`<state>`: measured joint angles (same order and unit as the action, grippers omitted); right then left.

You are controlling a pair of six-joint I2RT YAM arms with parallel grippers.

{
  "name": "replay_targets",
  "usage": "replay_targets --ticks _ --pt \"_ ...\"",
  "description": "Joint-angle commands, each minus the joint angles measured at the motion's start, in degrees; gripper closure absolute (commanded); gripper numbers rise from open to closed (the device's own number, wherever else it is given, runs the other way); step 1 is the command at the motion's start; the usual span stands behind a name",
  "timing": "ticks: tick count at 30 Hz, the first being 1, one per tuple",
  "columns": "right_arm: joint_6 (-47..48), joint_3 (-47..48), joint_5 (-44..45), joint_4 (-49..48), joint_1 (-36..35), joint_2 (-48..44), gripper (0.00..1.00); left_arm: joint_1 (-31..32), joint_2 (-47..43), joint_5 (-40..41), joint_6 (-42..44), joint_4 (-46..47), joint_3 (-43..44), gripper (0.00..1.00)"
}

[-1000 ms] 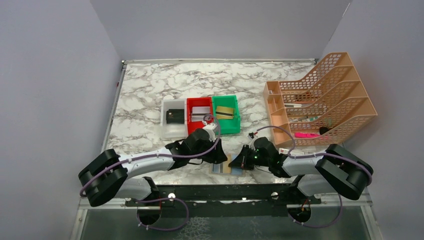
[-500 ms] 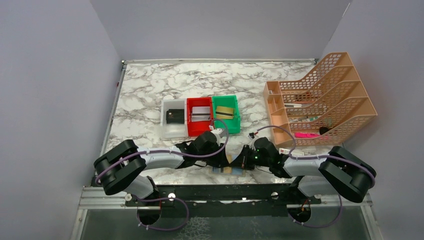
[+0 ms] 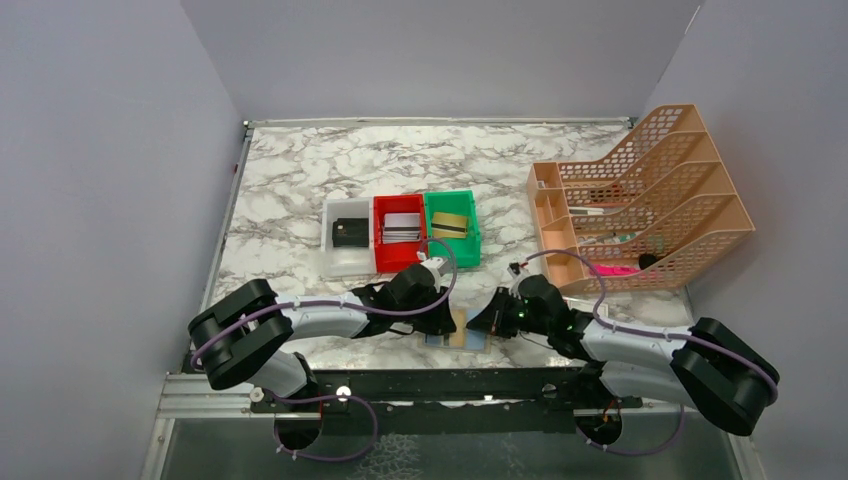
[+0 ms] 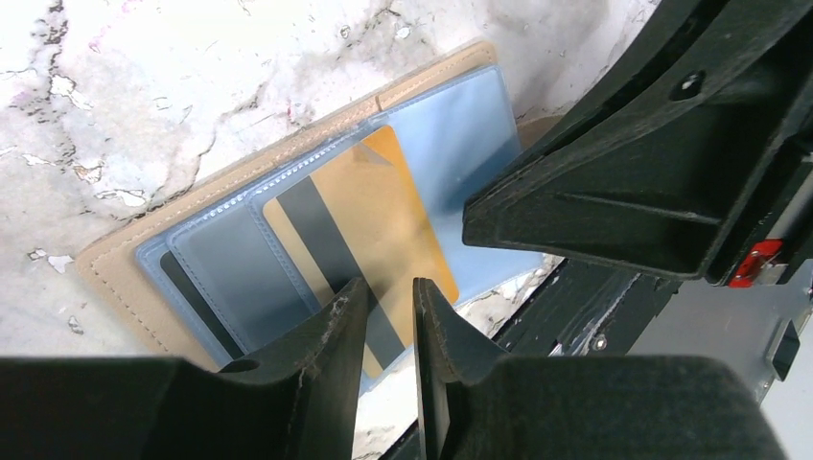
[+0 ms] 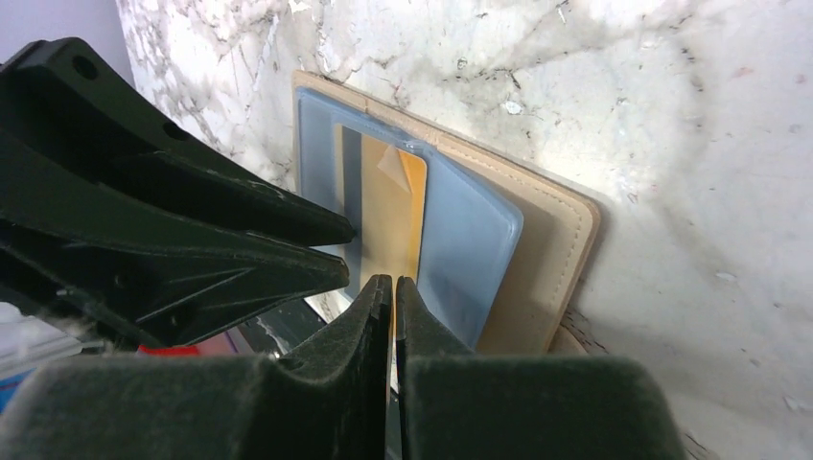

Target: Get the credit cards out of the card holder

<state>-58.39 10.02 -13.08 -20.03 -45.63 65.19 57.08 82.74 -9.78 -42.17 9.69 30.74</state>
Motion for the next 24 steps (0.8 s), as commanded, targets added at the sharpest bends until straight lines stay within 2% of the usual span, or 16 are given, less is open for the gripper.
replay_targets --ticks 1,4,8,10,24 --pt "0.3 -1.5 3.9 4.0 0.5 -3.9 0.9 0.0 1.7 3.6 1.1 -7.2 -1.1 0.71" --pt "-0.2 -2.2 3.5 3.3 0.5 -4.9 0.89 0.0 1.1 3.6 1.0 -7.2 -1.3 0.71" --pt "-1.2 -3.0 -0.1 -2.3 0.5 -2.8 0.76 0.1 0.6 3.7 1.0 -7.1 -1.3 0.71" --pt "-0.8 -2.6 -1.6 -4.4 0.5 -0.6 0.74 0.1 0.6 3.6 1.0 -7.2 -1.2 0.71" --pt "-3.0 -2.4 -5.3 -12.9 0.5 11.4 0.73 0.3 0.7 3.5 0.9 -6.7 -1.6 0.74"
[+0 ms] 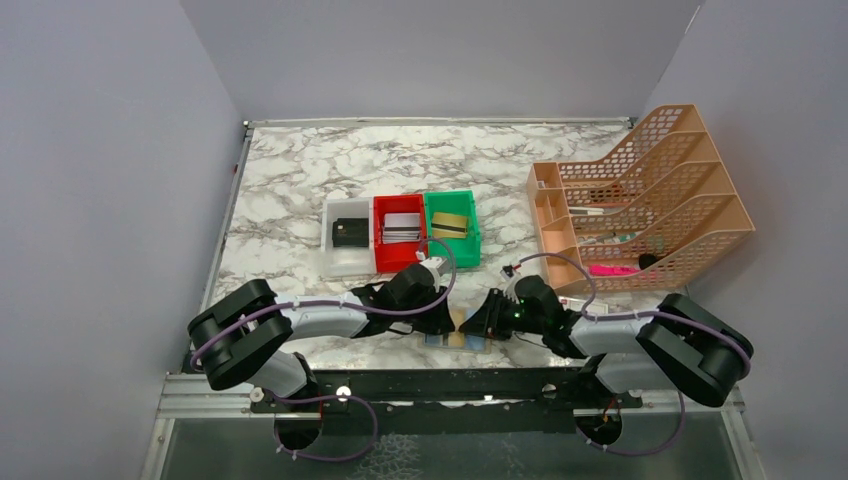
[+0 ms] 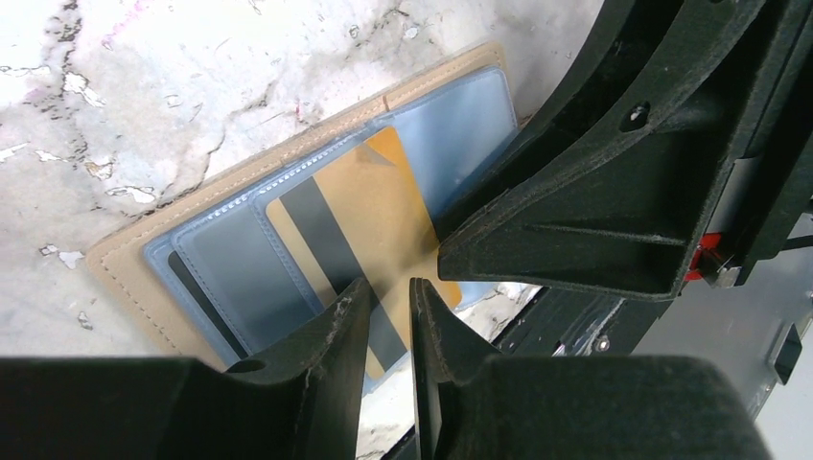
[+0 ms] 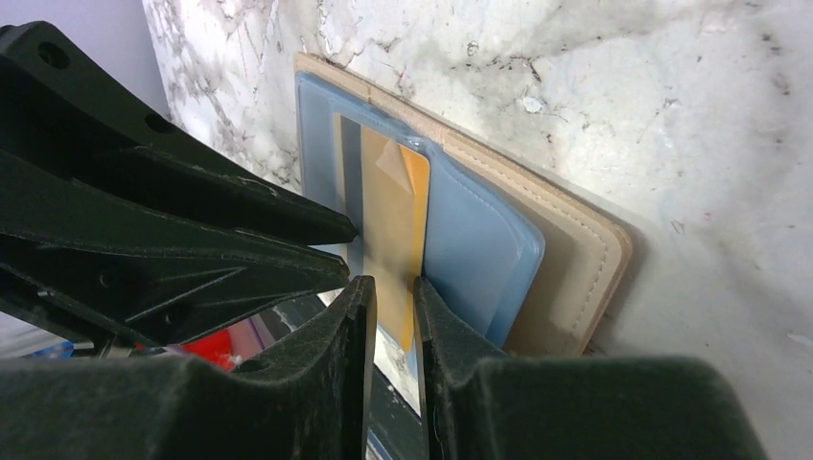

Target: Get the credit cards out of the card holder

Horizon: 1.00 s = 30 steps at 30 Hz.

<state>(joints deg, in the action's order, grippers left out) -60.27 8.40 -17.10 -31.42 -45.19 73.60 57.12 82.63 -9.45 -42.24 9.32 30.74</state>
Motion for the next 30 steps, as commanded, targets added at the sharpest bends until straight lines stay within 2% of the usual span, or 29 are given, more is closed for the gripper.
replay_targets --ticks 1,10,15,24,30 --pt "-1.4 -0.8 -1.5 -2.2 0.1 3.7 0.73 0.3 0.9 3.1 0.9 -6.3 -1.6 0.74" --pt "-4.9 -2.0 -4.9 -13.2 0.1 8.4 0.86 0.3 1.1 2.9 0.9 -5.8 -1.6 0.79" --pt "-4.9 -1.2 -3.0 -10.8 0.1 7.7 0.95 0.3 -1.1 3.9 0.8 -6.0 -2.2 0.79" --pt "-4.1 -0.9 1.0 -3.4 0.2 3.9 0.96 0.3 -8.9 10.0 2.2 -12.8 -0.1 0.58" --pt "-4.0 -0.7 0.9 -3.3 0.1 3.8 0.96 0.3 -6.1 6.9 2.7 -11.0 0.8 0.59"
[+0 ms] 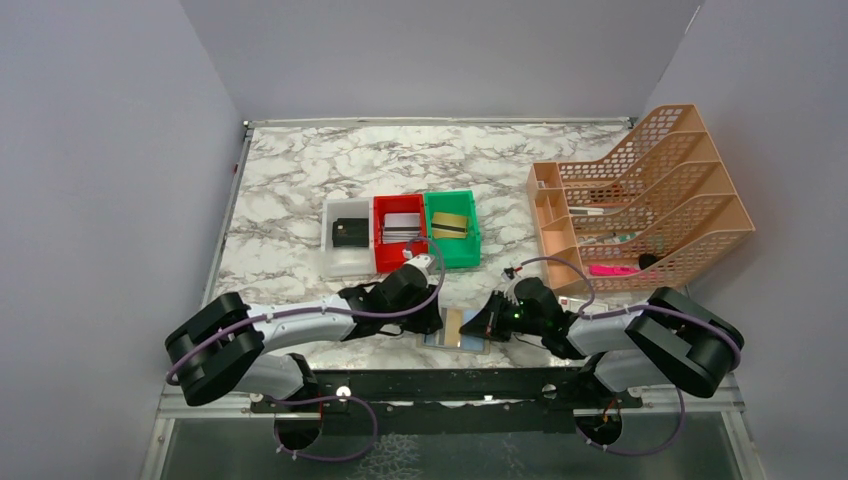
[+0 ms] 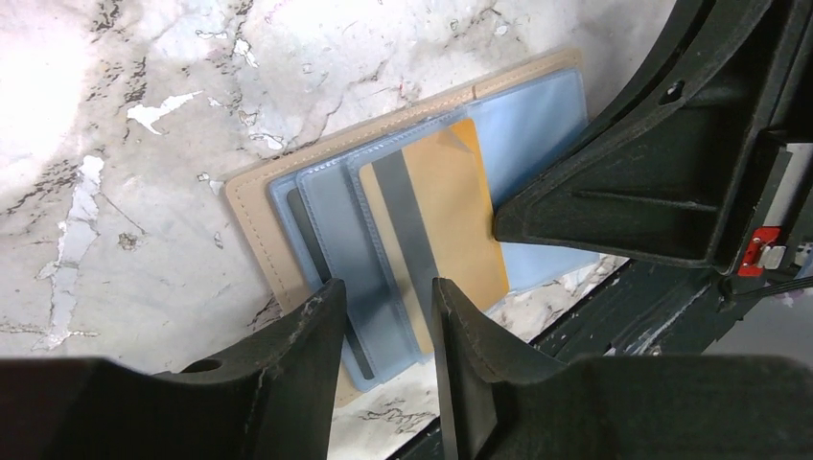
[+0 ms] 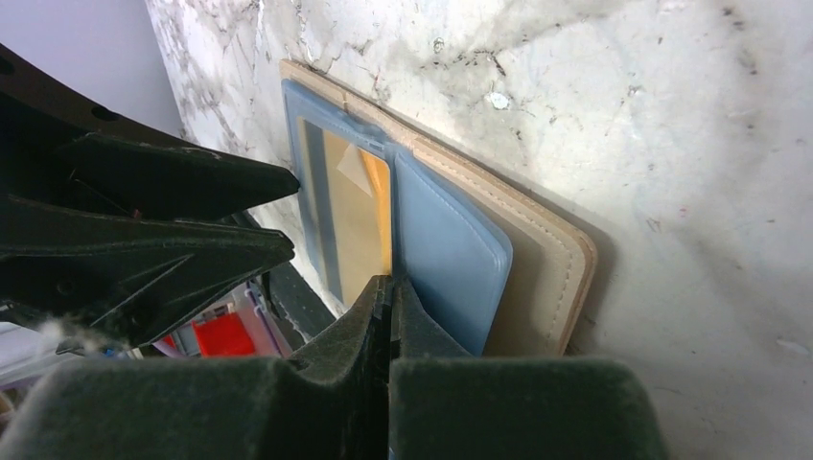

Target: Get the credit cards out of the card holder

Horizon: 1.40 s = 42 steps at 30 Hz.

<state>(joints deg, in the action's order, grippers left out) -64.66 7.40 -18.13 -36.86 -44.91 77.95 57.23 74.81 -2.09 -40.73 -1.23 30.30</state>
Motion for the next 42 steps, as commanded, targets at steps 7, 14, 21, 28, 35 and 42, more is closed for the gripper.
replay_targets --ticks 7,14,21,28,35,42 --pt "0.4 0.2 2.3 3.2 -0.1 -1.3 0.95 0.2 -0.9 0.5 0.4 0.9 0.1 0.65" --pt "0.5 0.3 2.6 3.4 -0.1 -1.6 0.94 0.2 -6.0 7.1 0.2 -5.0 1.2 0.54" --pt "0.4 0.2 2.4 2.9 -0.1 -0.8 0.94 0.3 -3.7 -2.4 1.1 2.6 0.1 0.56" --pt "0.3 0.0 2.1 2.2 -0.1 -0.4 0.94 0.7 0.3 -6.0 0.7 6.7 -0.8 0.61" --pt "0.2 -0.1 2.1 2.2 -0.1 -0.6 0.94 0.8 2.7 -3.7 -0.6 3.7 -1.3 0.66" --pt "0.3 -0.1 2.2 2.2 -0.2 -1.2 0.88 1.0 3.6 -2.7 -0.7 2.3 -1.8 0.7"
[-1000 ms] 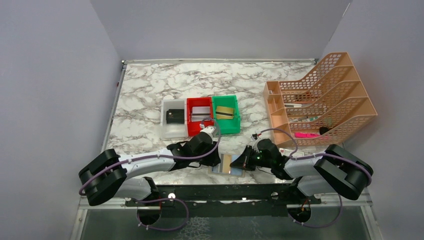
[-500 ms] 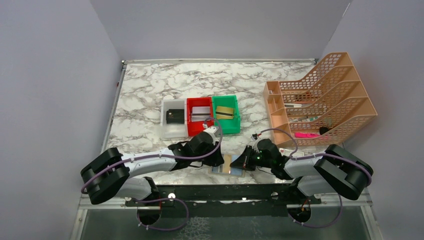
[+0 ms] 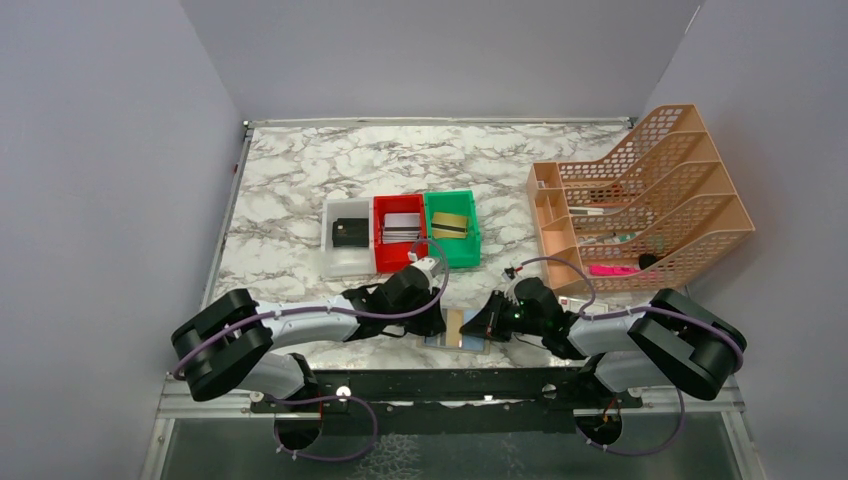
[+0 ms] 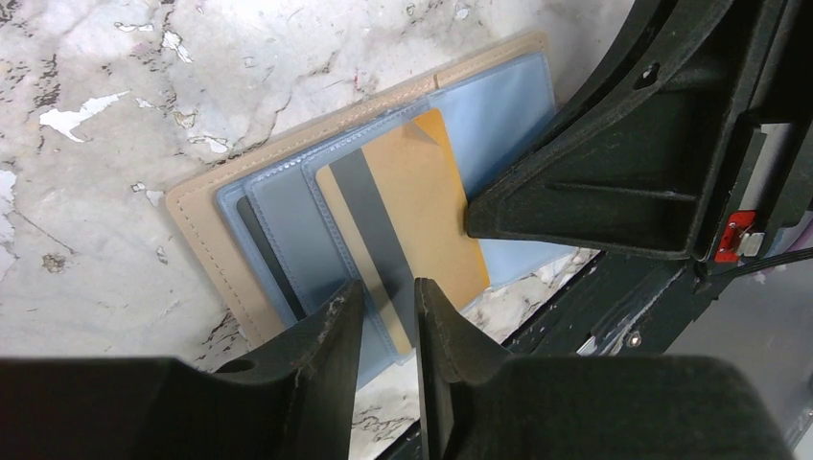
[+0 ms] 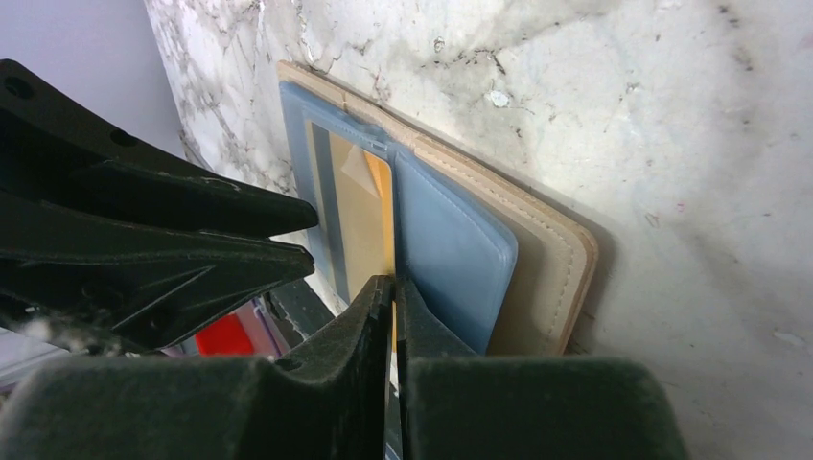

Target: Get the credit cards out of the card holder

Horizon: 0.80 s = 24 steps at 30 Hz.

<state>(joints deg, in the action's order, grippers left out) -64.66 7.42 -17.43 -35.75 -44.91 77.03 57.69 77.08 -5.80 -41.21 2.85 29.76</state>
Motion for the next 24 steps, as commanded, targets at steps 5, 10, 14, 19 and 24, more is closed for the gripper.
replay_targets --ticks 5,10,14,19,24 --pt "-0.1 -0.6 1.4 0.2 -0.1 -0.6 0.79 0.9 2.6 1.1 -0.3 -1.8 -1.4 0.74" --pt "-1.0 -1.4 0.4 -3.4 -0.1 0.4 0.81 1.2 3.3 1.3 -0.2 -1.8 -1.2 0.78" --pt "-1.4 -2.1 -0.3 -5.8 -0.1 0.3 0.9 1.3 3.2 1.6 0.0 -2.0 -1.3 0.82" --pt "-0.2 -1.9 -0.1 -2.7 -0.1 -2.7 0.88 1.4 3.3 3.2 0.0 -3.3 -1.3 0.84" --pt "0.7 -2.1 0.0 1.1 -0.1 -6.8 0.79 1.5 4.0 4.6 0.1 -4.4 -1.1 0.85"
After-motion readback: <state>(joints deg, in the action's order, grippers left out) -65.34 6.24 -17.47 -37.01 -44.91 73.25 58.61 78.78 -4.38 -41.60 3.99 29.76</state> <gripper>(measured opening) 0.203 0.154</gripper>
